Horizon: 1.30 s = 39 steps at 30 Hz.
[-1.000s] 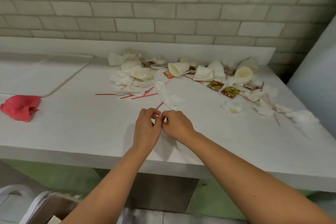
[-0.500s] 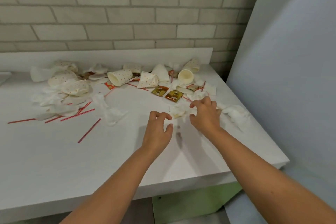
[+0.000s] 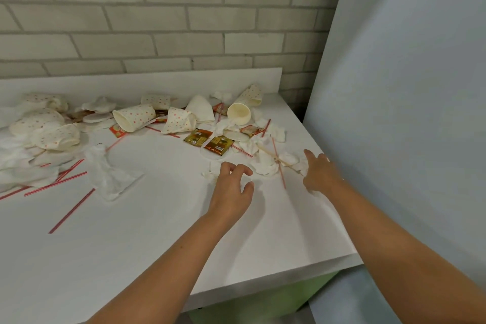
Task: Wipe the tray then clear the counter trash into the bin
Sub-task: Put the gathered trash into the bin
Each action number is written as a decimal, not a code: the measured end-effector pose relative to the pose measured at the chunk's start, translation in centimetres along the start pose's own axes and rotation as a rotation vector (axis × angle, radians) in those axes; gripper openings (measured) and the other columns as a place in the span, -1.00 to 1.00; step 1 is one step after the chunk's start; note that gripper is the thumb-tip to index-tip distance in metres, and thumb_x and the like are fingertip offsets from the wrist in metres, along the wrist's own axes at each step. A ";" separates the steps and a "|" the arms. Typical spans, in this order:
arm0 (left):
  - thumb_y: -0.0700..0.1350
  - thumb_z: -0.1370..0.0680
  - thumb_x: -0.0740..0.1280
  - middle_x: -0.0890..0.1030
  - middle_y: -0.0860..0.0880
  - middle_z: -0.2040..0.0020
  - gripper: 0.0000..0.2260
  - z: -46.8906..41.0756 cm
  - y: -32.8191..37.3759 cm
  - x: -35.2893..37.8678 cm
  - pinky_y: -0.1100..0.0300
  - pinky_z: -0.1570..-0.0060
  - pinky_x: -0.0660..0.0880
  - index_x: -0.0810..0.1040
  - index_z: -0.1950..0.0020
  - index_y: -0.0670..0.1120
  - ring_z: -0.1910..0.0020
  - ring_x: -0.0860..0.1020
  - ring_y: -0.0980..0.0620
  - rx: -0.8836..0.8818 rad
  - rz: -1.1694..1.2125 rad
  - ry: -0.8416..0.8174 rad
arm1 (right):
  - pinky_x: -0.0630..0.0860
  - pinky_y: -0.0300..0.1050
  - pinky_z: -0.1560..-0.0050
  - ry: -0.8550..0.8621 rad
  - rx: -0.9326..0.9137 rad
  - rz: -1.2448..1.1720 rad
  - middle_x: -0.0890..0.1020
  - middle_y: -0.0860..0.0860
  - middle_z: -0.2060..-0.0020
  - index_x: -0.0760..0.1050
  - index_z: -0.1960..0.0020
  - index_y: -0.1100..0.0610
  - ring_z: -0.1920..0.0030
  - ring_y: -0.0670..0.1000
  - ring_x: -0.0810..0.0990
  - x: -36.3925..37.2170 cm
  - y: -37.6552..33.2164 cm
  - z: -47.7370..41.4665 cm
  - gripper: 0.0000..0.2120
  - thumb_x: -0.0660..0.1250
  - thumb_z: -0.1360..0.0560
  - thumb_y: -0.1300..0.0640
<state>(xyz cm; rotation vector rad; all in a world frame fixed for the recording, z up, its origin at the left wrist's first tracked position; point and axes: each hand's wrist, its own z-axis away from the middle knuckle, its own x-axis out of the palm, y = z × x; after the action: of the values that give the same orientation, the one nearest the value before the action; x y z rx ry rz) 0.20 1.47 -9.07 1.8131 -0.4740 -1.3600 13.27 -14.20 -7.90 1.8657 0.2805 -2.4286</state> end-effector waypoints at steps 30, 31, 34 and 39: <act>-0.25 -0.58 0.13 0.51 -0.04 0.12 -0.83 -0.9 0.7 -1.4 0.30 0.31 0.33 0.49 -0.03 -0.07 0.28 0.41 0.11 -0.166 0.342 0.138 | 0.29 0.03 -0.25 0.056 -0.265 -0.130 0.33 0.05 -0.31 0.30 -0.38 -0.03 -0.31 0.13 0.31 1.6 -1.7 -3.9 -0.56 0.25 -0.53 -0.06; -0.25 -0.58 0.13 0.50 -0.02 0.16 -0.83 -0.8 0.6 -1.6 0.30 0.31 0.32 0.48 -0.03 -0.06 0.29 0.41 0.10 -0.176 0.343 0.141 | 0.32 0.03 -0.22 0.105 -0.277 -0.125 0.37 0.07 -0.28 0.35 -0.34 0.01 -0.29 0.13 0.33 1.9 -1.8 -3.9 -0.62 0.23 -0.55 -0.02; -0.24 -0.59 0.13 0.49 0.05 0.17 -0.84 -0.6 0.4 -2.0 0.32 0.31 0.32 0.47 -0.01 -0.05 0.27 0.42 0.13 -0.181 0.328 0.146 | 0.38 -0.01 -0.16 0.199 -0.300 -0.115 0.42 0.10 -0.23 0.42 -0.27 0.10 -0.23 0.13 0.36 2.3 -2.1 -3.7 -0.71 0.18 -0.58 0.07; -0.23 -0.59 0.14 0.49 0.09 0.16 -0.84 -0.4 0.3 -1.8 0.30 0.33 0.32 0.47 -0.01 -0.03 0.30 0.40 0.11 -0.189 0.323 0.126 | 0.40 0.00 -0.10 0.144 -0.239 -0.187 0.48 0.18 -0.19 0.34 -0.27 0.25 -0.20 0.17 0.45 2.1 -3.0 -3.3 -0.72 0.07 -0.61 0.16</act>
<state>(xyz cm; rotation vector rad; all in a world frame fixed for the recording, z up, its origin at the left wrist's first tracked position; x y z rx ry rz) -0.06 2.72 -7.66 1.5781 -0.5261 -1.0275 15.41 -10.54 -10.42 1.9856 0.7511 -2.2484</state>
